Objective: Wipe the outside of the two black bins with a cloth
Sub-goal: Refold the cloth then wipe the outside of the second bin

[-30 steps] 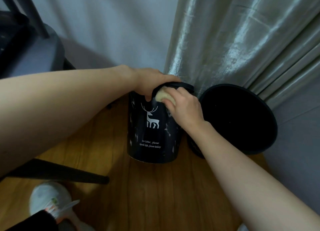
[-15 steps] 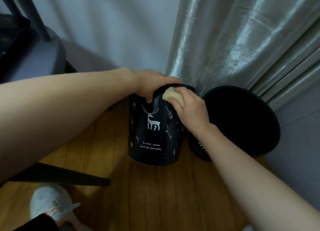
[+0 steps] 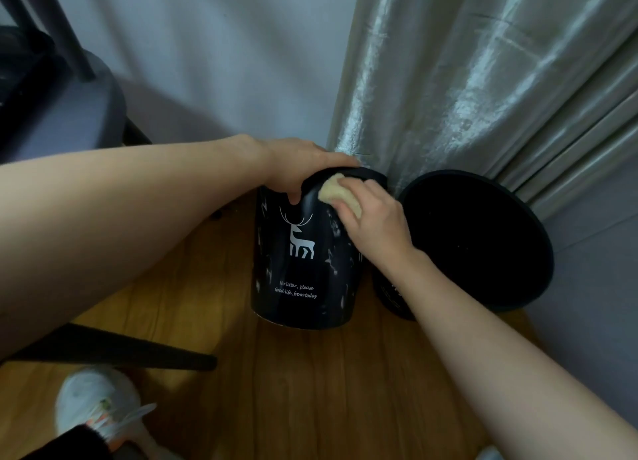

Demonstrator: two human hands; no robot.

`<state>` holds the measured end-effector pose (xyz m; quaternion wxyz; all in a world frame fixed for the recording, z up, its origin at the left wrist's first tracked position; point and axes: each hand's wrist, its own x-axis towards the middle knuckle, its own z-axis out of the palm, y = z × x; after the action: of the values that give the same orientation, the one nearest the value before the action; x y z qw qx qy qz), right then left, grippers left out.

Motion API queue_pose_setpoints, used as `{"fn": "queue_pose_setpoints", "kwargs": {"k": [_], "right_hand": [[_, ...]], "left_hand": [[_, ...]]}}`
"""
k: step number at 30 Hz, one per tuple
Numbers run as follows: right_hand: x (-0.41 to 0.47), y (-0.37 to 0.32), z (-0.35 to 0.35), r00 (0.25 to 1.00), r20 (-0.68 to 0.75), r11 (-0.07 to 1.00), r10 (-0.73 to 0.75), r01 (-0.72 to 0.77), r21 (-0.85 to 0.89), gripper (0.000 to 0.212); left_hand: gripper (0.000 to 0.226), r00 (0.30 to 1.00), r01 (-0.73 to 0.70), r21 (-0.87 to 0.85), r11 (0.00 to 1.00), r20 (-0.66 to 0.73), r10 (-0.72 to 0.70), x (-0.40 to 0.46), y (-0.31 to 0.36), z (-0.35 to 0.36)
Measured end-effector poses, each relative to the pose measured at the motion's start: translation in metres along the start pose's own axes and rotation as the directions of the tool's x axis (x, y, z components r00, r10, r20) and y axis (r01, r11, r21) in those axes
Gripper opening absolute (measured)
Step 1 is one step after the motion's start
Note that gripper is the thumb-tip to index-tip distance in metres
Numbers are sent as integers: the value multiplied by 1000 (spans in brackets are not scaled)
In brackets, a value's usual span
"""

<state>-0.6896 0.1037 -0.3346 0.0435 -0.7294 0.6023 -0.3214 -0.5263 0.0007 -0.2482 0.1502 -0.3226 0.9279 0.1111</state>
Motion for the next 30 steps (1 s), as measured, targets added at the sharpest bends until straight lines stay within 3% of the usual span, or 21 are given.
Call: {"fn": "queue_pose_setpoints", "kwargs": {"k": [4,9,19,24,30], "right_hand": [[-32,10,4,993,91,994,-75,68,85,41],[-16,11,-1,999,20,994,42,-43,99,39],[-32,16,2,1000,-6,993,-10,11,118,33],[-12,13,0,998,-43,996,46,-42,78,34],[-46,17,6,994,54,990,-93,87,109,35]], "left_hand": [[117,1000,6,-4,1000,5,-6,1,-1,1],[120,1000,11,-11,1000,-5,-11,2,-1,3],[117,1000,23,-16,1000,0,-23,3,0,2],[119,1000,24,-4,1000,4,-24,3,0,3],[118,999,34,-6,999,9,-34,3,-2,3]]}}
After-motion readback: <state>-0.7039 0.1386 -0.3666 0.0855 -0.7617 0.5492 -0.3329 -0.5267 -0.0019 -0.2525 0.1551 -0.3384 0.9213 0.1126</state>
